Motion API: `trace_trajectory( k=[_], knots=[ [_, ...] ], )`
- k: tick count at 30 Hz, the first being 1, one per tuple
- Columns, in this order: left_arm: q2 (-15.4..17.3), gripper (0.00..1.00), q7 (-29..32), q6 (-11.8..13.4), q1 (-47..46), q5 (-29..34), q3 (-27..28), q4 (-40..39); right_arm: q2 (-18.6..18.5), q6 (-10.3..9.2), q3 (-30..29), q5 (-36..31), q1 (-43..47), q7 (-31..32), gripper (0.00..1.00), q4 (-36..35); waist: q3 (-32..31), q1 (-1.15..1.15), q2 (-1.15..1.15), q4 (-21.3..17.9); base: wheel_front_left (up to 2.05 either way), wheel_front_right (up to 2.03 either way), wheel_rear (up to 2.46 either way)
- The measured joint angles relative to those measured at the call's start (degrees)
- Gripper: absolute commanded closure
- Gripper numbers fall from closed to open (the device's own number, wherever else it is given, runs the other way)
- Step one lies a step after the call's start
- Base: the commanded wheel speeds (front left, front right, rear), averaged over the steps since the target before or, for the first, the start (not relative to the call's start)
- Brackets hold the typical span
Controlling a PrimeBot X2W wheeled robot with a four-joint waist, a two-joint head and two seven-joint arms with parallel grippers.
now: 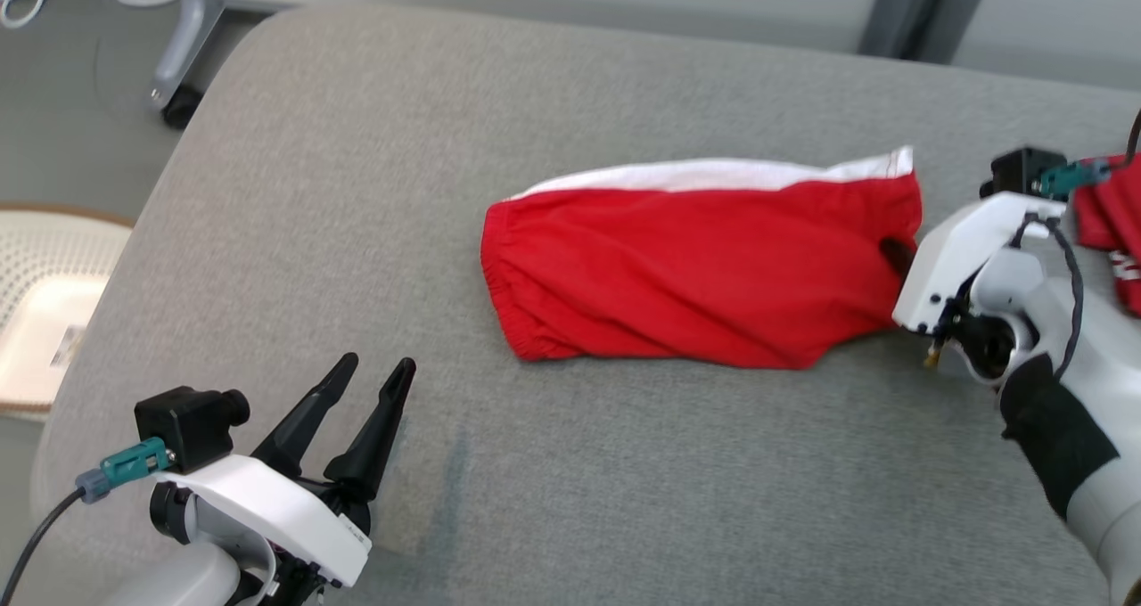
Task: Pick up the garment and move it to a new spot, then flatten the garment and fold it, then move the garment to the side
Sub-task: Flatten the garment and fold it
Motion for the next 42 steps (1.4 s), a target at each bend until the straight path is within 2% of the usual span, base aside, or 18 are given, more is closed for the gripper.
trace_trajectory(
  k=[14,21,28,33,40,41,42],
  knots=[
    [0.1,0.00,0.0,3.7,5.2,1.5,0.5,-1.5,-2.0,0.00,-0.7,6.7,15.2,-5.5,1.00,-9.8,-8.9,0.00,0.00,-8.2,0.00,0.00,0.00],
    [0.0,0.00,0.0,5.2,6.6,1.8,0.5,-2.7,-5.6,0.00,-1.4,8.6,22.3,-10.0,1.00,-12.6,-11.8,0.00,0.00,-9.9,0.00,0.00,0.00],
    [-0.1,0.00,0.0,5.8,7.3,2.1,0.6,-3.3,-7.2,0.00,-0.8,7.9,23.3,-13.1,1.00,-16.2,-13.0,0.00,0.00,-11.3,0.00,0.00,0.00],
    [-0.2,0.00,0.0,6.2,8.1,2.4,0.9,-3.2,-5.3,0.00,0.2,6.1,19.7,-14.4,1.00,-20.8,-13.4,0.00,0.00,-11.7,0.00,0.00,0.00],
    [-1.0,0.00,0.1,5.9,8.1,2.6,0.8,-2.7,1.9,0.00,2.1,4.8,16.7,-12.4,1.00,-25.7,-12.8,0.00,0.00,-9.7,0.00,0.00,0.00],
    [-1.0,0.00,0.1,5.9,8.1,2.6,0.8,-2.7,1.9,0.00,2.1,4.8,16.7,-12.4,1.00,-25.7,-12.8,0.00,0.00,-9.7,0.00,0.00,0.00],
    [-1.3,0.00,0.2,5.6,8.0,2.7,0.7,-2.2,4.1,0.00,2.7,4.7,16.5,-11.3,1.00,-25.6,-12.6,0.00,0.00,-8.7,0.00,0.00,0.00]
  ],
)
